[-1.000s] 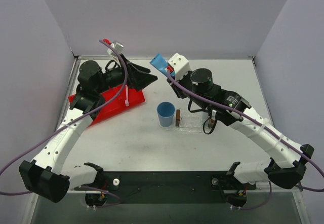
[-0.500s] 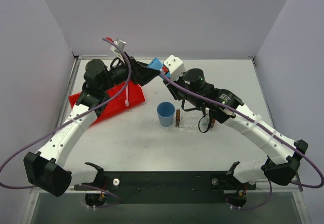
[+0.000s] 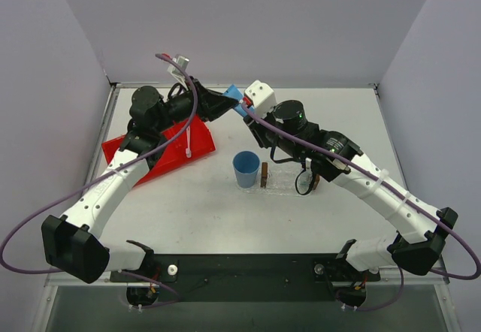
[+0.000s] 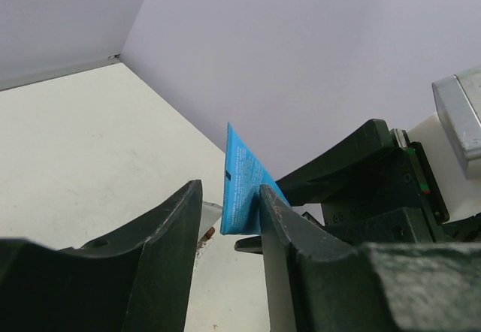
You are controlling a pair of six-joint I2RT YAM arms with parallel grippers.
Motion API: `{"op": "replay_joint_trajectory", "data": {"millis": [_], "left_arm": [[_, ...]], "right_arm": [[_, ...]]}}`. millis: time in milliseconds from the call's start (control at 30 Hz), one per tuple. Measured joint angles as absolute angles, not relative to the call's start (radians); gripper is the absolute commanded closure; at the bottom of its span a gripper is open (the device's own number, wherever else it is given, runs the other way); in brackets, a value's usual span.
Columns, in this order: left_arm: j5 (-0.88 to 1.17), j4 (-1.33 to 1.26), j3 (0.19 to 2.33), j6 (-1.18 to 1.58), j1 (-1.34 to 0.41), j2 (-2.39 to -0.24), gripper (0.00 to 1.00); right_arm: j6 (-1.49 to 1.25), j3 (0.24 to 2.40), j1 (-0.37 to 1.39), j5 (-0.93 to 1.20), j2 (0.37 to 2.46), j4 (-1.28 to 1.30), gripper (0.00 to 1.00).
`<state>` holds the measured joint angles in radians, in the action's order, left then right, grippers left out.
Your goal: Prepare toiletry sets of a toothbrush and toothpaste on the tray
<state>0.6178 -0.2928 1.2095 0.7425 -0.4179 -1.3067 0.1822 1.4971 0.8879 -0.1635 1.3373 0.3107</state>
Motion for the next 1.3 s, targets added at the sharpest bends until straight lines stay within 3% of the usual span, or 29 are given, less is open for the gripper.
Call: {"op": "replay_joint_trajectory", "data": {"millis": [233,467,600,867,967,1300], "left_arm": [[0.648,-0.343,1.209,0.787,-0.418,-1.318,0.71],[0.674,-0.378,1.209,0.824,-0.419,-1.325,1.0],[0.683,-0.386,1.209,0.83,-0.419,-1.325,1.0],[0.686,-0.381,1.21,0.815,-0.42,-1.325,1.0],[0.69,-0.363,1.213,0.778,-0.425,-1.324,1.0],[0.686,-0.317,1.213,0.681,-0.442,-1.324,1.0]], "right_arm": [[0.179,1.497,0.884,-0.15,1.337,0.311,1.0],[0.176,1.497,0.884,-0.146,1.338,0.313,1.0],[0.176,1.497,0.883,-0.14,1.338,0.314,0.97],[0.176,1.497,0.877,-0.126,1.339,0.321,0.56],[0.178,1.497,0.871,-0.122,1.338,0.318,0.46],[0.191,1.477,0.837,-0.105,1.307,0.315,0.36]]}}
